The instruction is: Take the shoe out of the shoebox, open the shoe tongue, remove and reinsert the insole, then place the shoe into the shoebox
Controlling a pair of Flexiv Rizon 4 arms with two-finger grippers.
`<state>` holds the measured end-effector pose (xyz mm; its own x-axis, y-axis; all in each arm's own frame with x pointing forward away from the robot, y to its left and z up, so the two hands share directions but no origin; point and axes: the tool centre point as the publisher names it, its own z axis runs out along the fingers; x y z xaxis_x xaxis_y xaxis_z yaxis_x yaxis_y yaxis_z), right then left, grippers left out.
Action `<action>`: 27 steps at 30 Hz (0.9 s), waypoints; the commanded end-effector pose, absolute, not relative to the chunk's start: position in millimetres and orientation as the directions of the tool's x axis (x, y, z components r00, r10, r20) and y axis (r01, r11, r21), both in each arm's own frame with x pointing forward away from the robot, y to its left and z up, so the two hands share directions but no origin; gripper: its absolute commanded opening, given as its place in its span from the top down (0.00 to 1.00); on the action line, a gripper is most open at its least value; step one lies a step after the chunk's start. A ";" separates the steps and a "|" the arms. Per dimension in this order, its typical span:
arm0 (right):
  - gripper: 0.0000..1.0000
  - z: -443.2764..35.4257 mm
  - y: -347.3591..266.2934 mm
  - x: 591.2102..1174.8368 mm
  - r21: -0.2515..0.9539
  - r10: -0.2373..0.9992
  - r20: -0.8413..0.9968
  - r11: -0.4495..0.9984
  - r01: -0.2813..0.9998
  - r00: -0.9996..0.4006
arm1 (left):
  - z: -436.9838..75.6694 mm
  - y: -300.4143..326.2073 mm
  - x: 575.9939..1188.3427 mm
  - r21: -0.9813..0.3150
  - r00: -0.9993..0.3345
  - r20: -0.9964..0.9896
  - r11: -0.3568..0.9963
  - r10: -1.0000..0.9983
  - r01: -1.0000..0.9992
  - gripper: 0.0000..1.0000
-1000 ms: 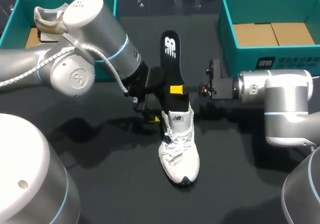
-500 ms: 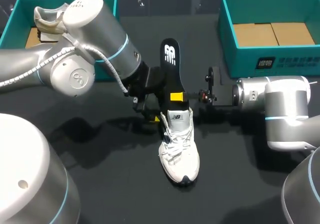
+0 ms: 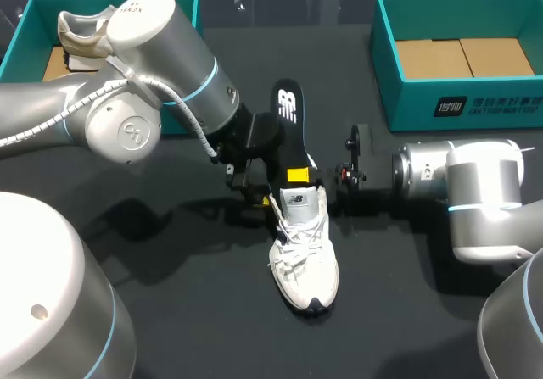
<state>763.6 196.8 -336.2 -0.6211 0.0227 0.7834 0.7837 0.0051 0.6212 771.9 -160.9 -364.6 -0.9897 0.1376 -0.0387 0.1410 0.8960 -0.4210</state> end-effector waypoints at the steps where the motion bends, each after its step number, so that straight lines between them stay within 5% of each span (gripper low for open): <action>1: 1.00 -342.6 196.4 751.9 0.615 0.036 0.788 -0.004 0.788 -0.615 | -364.5 -160.1 771.1 -0.421 -0.990 -0.040 0.896 0.138 0.141 0.00; 27: 1.00 -344.3 189.2 741.0 0.583 0.048 0.812 -0.017 0.812 -0.582 | -364.5 -160.1 771.1 -0.421 -0.990 -0.040 0.896 0.138 0.141 0.00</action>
